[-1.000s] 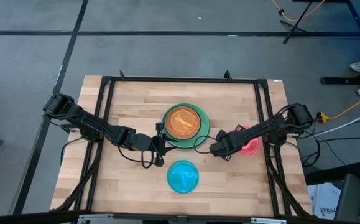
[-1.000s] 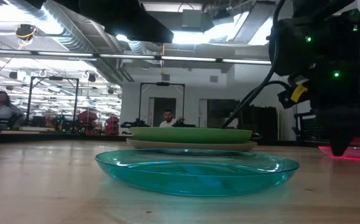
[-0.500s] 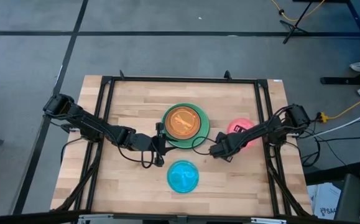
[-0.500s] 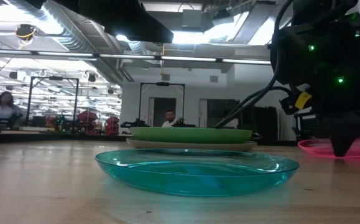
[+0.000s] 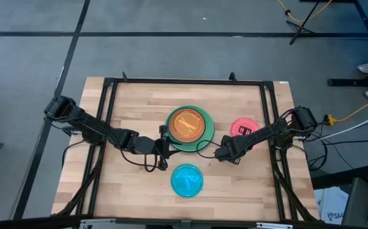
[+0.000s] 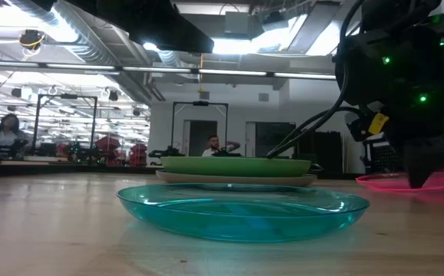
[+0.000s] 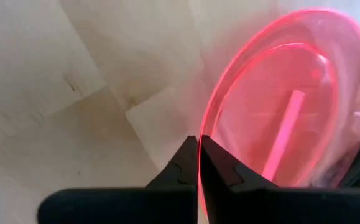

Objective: Stack plastic plates
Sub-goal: Stack the light pink plate on top of the light orange plate

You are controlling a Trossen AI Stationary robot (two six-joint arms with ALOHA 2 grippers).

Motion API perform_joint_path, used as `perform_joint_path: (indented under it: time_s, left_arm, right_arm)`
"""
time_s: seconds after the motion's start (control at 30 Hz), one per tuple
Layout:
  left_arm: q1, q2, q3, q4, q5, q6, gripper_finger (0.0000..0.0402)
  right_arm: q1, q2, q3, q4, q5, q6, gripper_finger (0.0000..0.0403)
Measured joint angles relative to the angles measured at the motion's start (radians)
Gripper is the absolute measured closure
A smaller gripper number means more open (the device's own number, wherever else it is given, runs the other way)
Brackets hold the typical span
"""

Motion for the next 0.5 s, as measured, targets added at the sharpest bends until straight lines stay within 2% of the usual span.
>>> perform_joint_path:
  time_s: [0.33, 0.5]
  left_arm:
    - [0.000, 0.000, 0.000, 0.000, 0.000, 0.000, 0.0295]
    - [0.000, 0.000, 0.000, 0.000, 0.000, 0.001, 0.0295]
  right_arm:
    - [0.000, -0.132, 0.000, -0.002, 0.072, -0.021, 0.0402]
    - [0.000, -0.189, 0.000, -0.004, 0.139, -0.111, 0.0402]
